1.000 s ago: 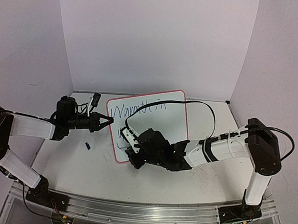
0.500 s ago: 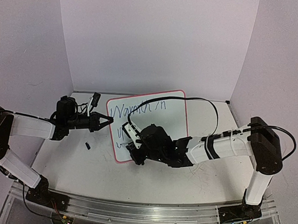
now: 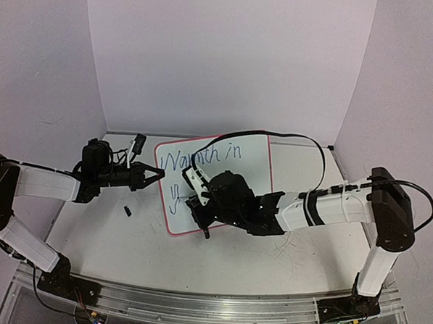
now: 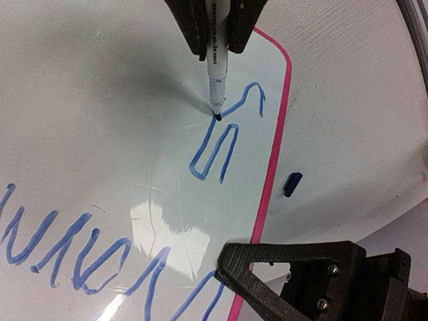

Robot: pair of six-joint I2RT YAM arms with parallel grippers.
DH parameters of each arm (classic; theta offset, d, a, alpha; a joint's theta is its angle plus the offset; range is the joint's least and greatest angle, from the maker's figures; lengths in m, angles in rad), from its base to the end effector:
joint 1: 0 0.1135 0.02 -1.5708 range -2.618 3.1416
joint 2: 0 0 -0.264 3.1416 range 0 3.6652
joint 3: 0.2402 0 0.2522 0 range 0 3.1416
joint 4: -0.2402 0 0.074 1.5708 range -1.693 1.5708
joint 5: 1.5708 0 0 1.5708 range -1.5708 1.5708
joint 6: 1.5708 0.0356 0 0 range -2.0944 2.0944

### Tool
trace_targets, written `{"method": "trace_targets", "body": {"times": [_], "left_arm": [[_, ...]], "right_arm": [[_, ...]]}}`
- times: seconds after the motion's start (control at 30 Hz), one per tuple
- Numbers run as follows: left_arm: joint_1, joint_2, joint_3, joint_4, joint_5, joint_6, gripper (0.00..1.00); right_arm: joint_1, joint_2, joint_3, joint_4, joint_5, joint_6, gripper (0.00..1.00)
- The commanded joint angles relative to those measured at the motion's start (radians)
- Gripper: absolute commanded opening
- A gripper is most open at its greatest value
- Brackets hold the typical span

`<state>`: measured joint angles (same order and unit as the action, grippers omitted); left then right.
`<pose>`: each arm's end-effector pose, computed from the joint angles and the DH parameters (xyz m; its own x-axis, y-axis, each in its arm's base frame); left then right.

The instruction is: Write a sentence on the whiteboard

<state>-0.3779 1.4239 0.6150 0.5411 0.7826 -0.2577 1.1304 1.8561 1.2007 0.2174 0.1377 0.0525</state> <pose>0.2599 -0.1302 0.2126 -0.4656 -0.0096 -0.8850 0.8015 0.4195 -0.4262 0.1852 0.3815 0.2188 -0.2248 -0.3551 -0.9074 -0.8324 0.5541 -0.0106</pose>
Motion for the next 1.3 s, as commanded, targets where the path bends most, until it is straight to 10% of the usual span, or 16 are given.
{"method": "trace_targets", "body": {"times": [0.0,1.27], "left_arm": [[0.000,-0.012,0.005,-0.026,-0.066,0.080,0.00],[0.000,-0.014,0.008,-0.032,-0.071,0.079,0.00]], "right_arm": [[-0.042,-0.030,0.031,0.016,0.091,-0.010,0.00],[-0.051,-0.066,-0.042,0.081,-0.071,-0.066,0.00]]}}
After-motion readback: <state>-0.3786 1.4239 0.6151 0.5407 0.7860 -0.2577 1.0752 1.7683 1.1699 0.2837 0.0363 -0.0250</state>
